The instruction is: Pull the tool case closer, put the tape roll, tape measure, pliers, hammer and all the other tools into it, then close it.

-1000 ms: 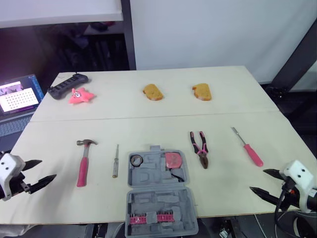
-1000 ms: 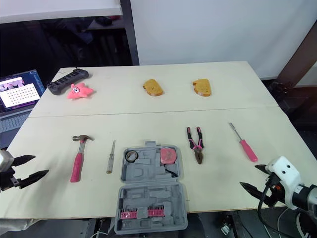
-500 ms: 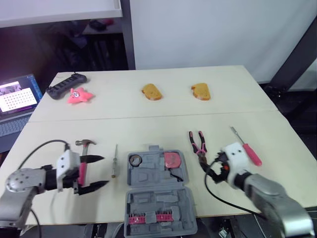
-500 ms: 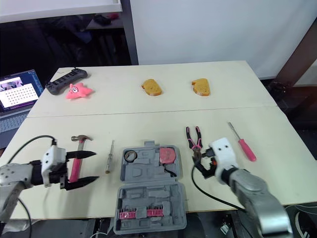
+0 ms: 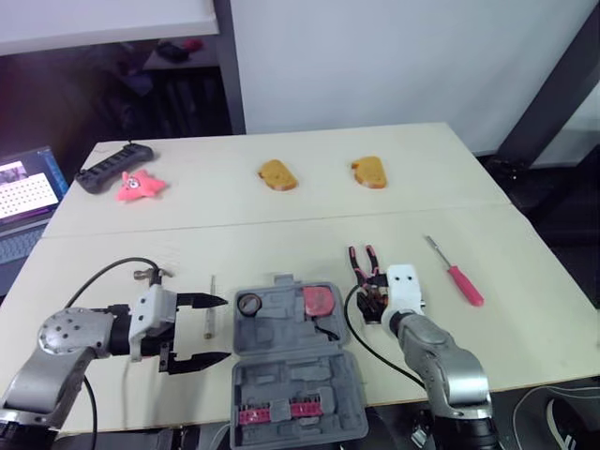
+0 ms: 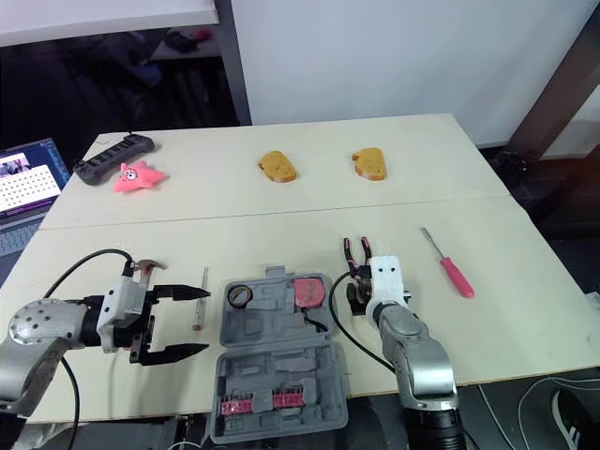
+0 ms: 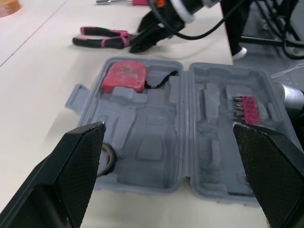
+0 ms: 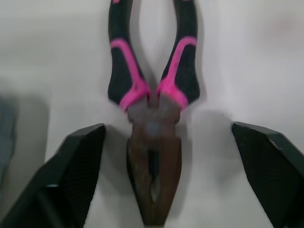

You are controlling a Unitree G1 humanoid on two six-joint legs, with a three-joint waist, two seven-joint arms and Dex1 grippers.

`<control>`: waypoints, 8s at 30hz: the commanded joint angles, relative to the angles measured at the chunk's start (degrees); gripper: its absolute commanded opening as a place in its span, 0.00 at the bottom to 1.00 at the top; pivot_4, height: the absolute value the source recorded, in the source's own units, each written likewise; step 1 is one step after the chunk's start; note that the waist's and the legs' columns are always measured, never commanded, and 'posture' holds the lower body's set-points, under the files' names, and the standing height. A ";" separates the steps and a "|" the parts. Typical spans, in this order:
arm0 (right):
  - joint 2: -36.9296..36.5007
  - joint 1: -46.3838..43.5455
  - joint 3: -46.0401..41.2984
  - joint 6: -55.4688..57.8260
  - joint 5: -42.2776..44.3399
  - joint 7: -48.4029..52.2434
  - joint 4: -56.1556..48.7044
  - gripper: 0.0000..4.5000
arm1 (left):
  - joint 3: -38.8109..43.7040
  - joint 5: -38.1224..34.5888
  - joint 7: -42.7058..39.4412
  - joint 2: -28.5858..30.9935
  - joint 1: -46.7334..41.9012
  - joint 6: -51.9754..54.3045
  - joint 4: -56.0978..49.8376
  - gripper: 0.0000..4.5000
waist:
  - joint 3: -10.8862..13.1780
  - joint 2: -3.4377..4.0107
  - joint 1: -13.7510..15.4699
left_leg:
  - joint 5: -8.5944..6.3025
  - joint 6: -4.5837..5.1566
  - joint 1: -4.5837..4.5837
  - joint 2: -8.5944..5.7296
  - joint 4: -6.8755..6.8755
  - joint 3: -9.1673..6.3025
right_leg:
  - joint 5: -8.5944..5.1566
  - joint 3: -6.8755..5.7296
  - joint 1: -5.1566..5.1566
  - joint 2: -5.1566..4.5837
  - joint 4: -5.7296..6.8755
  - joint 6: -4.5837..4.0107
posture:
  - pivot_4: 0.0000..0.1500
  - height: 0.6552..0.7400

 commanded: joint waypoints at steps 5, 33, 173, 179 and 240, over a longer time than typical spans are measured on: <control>-0.75 2.22 -0.81 -2.48 0.40 1.89 0.41 0.21 | 0.84 0.04 0.81 0.21 0.84 -0.82 -1.44 1.00 | -0.03 -0.01 0.16 | 0.00 0.00 0.02 0.02 0.00 -0.01 | 0.00 0.00 0.00 0.03 0.04 0.00 | 1.00 0.79; -33.72 -49.94 49.28 24.06 14.05 47.94 -15.90 0.22 | 5.77 0.44 -0.14 2.68 6.19 -2.98 3.06 1.00 | 0.35 0.13 0.57 | 0.12 -0.21 -0.42 0.10 0.02 -0.03 | 0.01 -0.16 -0.41 -0.08 0.02 -0.05 | 1.00 0.79; -41.70 -13.89 31.84 -8.65 -2.10 53.83 -3.48 0.00 | -13.33 18.49 10.50 -3.71 0.47 -1.13 12.38 0.01 | -0.18 0.13 0.68 | -0.19 0.00 -0.17 0.07 0.12 0.08 | -0.11 -0.13 -0.11 -0.13 -0.05 0.06 | 1.00 0.79; -38.21 -17.09 35.58 -5.42 -4.32 54.36 -4.80 0.00 | -17.00 21.69 12.47 -5.98 -3.68 0.46 11.99 0.01 | -0.19 0.16 1.73 | -0.13 -0.07 -0.11 0.06 0.17 0.05 | -0.05 -0.14 -0.02 -0.10 -0.06 -0.02 | 1.00 0.79; -31.11 -25.09 32.65 1.89 -8.00 51.01 5.69 0.00 | -20.94 28.70 12.82 -13.56 -18.53 -1.27 26.89 0.01 | -0.28 0.31 1.53 | -0.02 -0.08 -0.08 -0.01 0.38 -0.07 | 0.24 -0.19 0.07 -0.06 0.06 0.07 | 1.00 0.79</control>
